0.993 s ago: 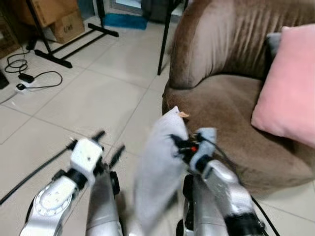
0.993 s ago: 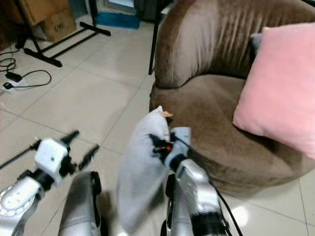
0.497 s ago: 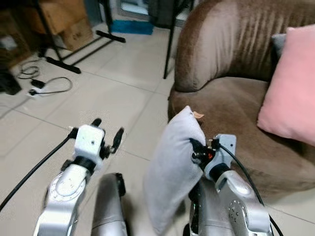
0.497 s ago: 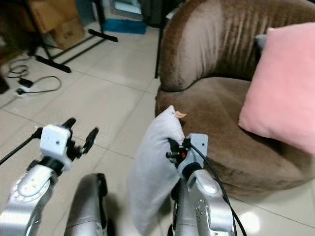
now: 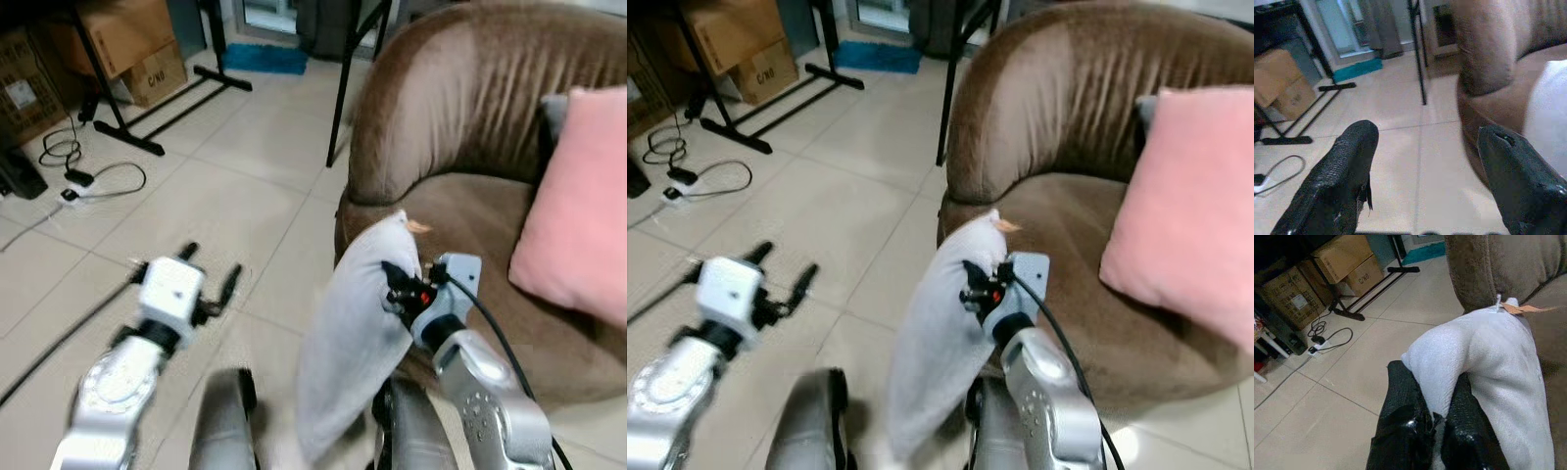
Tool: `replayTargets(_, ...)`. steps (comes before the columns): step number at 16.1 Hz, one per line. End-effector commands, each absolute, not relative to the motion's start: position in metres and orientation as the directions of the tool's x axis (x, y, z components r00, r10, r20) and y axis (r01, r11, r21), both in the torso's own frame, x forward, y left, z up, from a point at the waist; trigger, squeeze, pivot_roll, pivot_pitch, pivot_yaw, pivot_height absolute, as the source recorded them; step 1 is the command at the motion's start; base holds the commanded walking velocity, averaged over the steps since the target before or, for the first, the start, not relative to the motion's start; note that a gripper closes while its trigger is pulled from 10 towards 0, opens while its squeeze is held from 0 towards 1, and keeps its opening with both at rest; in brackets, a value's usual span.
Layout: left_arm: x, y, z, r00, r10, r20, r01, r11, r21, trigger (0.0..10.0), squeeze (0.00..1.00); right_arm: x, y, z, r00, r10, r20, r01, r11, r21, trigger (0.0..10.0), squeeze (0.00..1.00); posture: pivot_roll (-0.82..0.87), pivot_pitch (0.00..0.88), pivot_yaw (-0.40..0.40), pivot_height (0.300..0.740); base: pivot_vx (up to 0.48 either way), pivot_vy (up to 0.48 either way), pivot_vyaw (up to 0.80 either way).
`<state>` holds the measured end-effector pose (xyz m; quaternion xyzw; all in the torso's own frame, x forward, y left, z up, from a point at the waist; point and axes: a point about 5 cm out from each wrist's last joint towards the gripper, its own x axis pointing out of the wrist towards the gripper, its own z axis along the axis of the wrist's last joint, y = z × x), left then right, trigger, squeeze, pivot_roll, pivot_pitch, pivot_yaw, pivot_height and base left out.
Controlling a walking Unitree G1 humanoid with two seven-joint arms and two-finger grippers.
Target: Move the pillow to the sofa from floor
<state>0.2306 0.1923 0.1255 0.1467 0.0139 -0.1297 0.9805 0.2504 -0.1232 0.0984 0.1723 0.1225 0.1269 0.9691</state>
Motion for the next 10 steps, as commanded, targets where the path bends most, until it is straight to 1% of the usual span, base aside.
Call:
replayTargets(1, 0.228, 0.195, 0.127, 0.968, -0.245, -0.063, 0.252, 0.923, 0.289, 10.0, 0.0, 0.255, -0.124, 0.12, 0.955, 0.277, -0.102, -0.221, 0.901, 0.374, 10.0, 0.0, 0.06, 0.0, -0.03, 0.646, 0.0, 0.0, 0.0)
replayTargets(2, 0.23, 0.199, 0.128, 0.976, -0.209, -0.057, 0.216, 0.931, 0.294, 10.0, 0.0, 0.257, -0.127, 0.127, 0.963, 0.257, -0.082, -0.209, 0.903, 0.376, 10.0, 0.0, 0.06, 0.0, -0.031, 0.656, 0.0, 0.0, 0.0)
replayTargets(5, 0.233, 0.198, 0.128, 0.98, -0.191, -0.054, 0.199, 0.932, 0.302, 10.0, 0.0, 0.263, -0.132, 0.14, 0.977, 0.21, -0.033, -0.18, 0.898, 0.402, 10.0, 0.0, 0.06, 0.0, -0.024, 0.681, 0.0, 0.0, 0.0)
replayTargets(7, 0.233, 0.199, 0.13, 0.98, -0.192, -0.047, 0.197, 0.934, 0.297, 10.0, 0.0, 0.26, -0.131, 0.139, 0.976, 0.212, -0.043, -0.177, 0.897, 0.404, 10.0, 0.0, 0.05, 0.0, -0.023, 0.706, 0.0, 0.0, 0.0)
replayTargets(10, 0.235, 0.198, 0.131, 0.982, -0.18, -0.048, 0.186, 0.935, 0.301, 10.0, 0.0, 0.256, -0.129, 0.137, 0.975, 0.213, -0.057, -0.171, 0.895, 0.411, 10.0, 0.0, 0.05, 0.0, -0.021, 0.731, 0.0, 0.0, 0.0)
